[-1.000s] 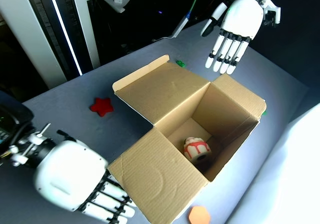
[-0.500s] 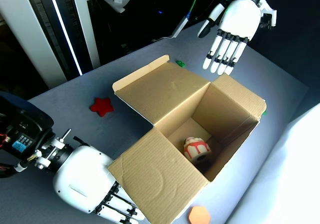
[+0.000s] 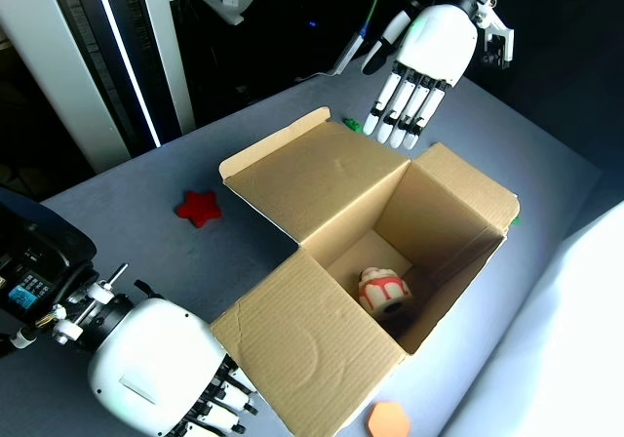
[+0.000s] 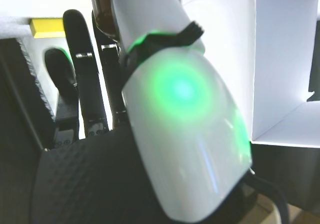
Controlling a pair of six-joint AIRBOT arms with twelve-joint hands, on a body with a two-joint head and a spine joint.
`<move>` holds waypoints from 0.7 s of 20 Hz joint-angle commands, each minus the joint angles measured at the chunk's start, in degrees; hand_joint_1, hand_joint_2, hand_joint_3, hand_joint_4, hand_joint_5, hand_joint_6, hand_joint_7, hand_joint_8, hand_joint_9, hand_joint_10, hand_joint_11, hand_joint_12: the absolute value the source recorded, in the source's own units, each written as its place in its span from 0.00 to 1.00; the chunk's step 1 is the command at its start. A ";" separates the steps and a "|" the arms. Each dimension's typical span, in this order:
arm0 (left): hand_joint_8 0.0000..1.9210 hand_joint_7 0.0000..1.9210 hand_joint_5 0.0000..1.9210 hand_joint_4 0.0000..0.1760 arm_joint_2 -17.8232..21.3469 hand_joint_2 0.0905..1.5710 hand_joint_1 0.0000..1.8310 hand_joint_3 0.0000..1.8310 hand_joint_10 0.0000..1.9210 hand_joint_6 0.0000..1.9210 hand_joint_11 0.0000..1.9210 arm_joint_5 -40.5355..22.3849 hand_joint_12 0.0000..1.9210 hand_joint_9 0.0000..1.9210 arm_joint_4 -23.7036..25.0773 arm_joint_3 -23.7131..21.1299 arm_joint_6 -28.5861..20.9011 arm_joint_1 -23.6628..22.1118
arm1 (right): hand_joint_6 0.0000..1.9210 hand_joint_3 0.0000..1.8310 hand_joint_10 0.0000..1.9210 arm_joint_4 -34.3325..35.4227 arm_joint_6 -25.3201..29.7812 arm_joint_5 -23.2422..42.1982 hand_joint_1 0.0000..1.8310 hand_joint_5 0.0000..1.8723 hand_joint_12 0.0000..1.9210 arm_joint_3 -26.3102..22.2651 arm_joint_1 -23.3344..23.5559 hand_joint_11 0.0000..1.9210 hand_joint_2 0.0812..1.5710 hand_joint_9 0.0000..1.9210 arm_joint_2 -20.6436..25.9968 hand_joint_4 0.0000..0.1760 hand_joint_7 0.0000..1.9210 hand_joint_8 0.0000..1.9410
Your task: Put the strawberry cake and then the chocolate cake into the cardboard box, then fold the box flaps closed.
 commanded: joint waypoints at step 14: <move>0.00 0.10 0.07 0.15 0.66 0.82 0.00 0.00 0.00 0.00 0.00 0.36 0.39 0.11 -0.70 -0.71 0.24 -1.81 | 0.62 0.00 0.84 -0.49 -0.31 2.33 0.73 0.39 1.00 -9.62 3.93 0.14 0.76 0.35 15.94 0.00 0.46 0.66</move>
